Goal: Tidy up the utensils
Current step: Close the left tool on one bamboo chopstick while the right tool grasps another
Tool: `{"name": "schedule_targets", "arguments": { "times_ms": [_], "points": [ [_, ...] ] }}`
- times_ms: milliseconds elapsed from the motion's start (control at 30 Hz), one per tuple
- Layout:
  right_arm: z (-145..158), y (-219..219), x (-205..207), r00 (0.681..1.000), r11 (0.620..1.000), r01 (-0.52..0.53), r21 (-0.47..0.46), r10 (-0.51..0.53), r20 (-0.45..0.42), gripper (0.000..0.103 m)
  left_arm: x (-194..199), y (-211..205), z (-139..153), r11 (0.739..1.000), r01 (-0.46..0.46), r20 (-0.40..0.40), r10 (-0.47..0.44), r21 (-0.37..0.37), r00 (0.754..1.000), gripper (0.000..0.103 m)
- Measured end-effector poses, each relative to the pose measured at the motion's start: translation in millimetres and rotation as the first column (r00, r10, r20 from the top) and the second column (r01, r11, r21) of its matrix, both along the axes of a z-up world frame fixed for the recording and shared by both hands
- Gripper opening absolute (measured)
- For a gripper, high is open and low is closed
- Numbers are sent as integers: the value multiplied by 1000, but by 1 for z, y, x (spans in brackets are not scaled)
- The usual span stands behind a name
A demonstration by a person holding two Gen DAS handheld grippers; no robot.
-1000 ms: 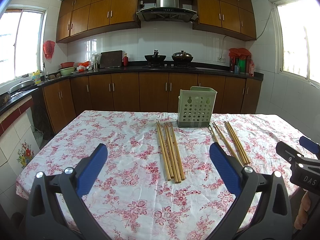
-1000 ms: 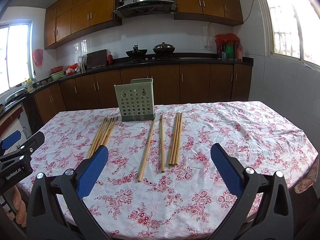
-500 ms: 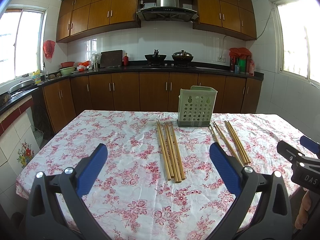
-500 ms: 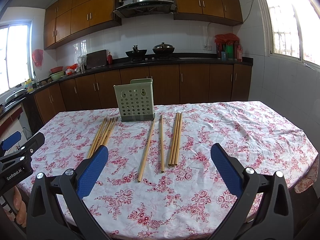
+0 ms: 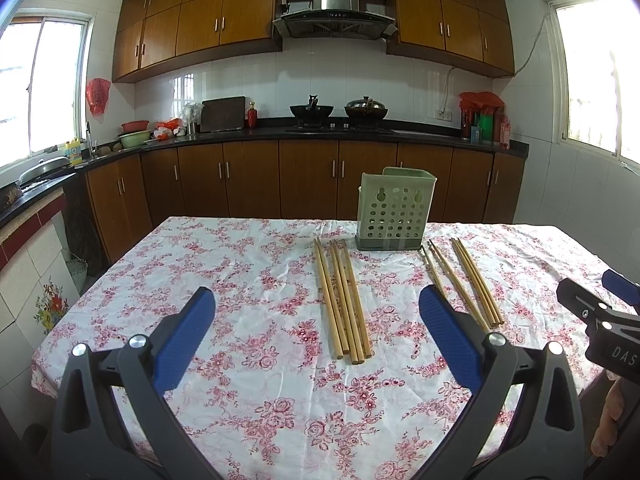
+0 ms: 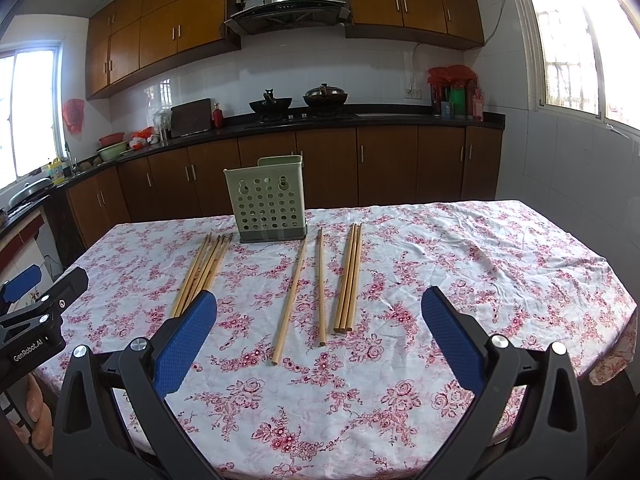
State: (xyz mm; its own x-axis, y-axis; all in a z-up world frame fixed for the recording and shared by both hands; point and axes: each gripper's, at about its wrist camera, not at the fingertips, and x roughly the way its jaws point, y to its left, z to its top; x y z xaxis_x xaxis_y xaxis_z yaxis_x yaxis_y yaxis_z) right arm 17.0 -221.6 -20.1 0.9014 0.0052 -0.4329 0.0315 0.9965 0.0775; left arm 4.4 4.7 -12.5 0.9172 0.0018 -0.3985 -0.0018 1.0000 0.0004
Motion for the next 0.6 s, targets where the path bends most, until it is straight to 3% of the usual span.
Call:
{"name": "schedule_targets", "arguments": {
  "times_ms": [100,200,267,333,367,433,600],
  "points": [
    [-3,-6,7,1000,1000,0,1,0,-14,101,13,6,-14,1000,-24,-49,24,9,998,99],
    [-13,-18,26,996,999,28,27,-26,-89,101,39,13,-29,998,-66,-135,67,13,989,98],
    [-21,-29,40,989,997,48,59,-39,-140,92,54,21,-35,996,-90,-188,90,10,978,92],
    [-32,-40,61,975,994,71,86,-51,-215,71,70,28,-37,994,-110,-239,109,11,965,82],
    [-36,-45,68,970,993,75,96,-50,-240,66,77,32,-42,993,-118,-264,116,10,957,79],
    [-49,-54,93,949,988,76,131,-32,-313,48,92,38,-50,993,-117,-308,110,-2,945,71],
    [-71,-61,141,915,987,76,142,-12,-404,28,118,46,-67,994,-90,-387,62,-54,920,59]
  ]
}}
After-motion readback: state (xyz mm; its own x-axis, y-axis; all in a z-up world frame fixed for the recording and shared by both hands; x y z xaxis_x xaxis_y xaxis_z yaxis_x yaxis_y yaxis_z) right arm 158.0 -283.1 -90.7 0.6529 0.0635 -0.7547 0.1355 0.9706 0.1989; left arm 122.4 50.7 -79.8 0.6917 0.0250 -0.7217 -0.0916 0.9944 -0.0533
